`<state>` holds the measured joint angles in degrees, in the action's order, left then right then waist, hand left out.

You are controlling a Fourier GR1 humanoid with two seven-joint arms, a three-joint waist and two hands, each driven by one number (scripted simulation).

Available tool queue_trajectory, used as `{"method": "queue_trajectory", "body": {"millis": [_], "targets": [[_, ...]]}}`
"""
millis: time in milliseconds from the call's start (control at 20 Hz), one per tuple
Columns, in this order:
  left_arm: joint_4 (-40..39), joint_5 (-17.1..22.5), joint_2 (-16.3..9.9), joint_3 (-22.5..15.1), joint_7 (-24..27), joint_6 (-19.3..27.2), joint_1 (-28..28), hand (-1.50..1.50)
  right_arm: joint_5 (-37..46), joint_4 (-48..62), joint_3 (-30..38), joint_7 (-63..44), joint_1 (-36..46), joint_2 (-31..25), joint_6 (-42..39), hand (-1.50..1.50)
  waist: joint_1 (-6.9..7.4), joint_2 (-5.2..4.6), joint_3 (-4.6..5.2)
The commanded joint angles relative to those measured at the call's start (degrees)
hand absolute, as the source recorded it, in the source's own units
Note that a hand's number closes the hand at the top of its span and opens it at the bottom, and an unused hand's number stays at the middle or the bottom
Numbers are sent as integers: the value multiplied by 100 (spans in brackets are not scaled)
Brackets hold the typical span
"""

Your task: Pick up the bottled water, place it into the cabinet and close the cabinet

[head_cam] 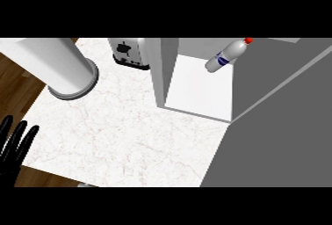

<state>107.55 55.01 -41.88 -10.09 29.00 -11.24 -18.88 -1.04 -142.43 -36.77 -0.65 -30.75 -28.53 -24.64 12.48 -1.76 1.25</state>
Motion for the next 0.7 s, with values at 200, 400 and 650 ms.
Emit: {"method": "queue_trajectory", "body": {"millis": [200,400,650], "targets": [[-43,106,-159,102,-107,-164,68,-150,121,-230,-544,-638,1036,31,-356,150,174,-4,32],[-108,125,-187,171,-103,-180,54,-150,95,-83,-529,-816,1206,73,-329,150,136,7,33],[-225,164,-244,237,-121,-267,87,-150,44,-74,-431,-901,1440,12,-414,150,148,-17,58]]}}
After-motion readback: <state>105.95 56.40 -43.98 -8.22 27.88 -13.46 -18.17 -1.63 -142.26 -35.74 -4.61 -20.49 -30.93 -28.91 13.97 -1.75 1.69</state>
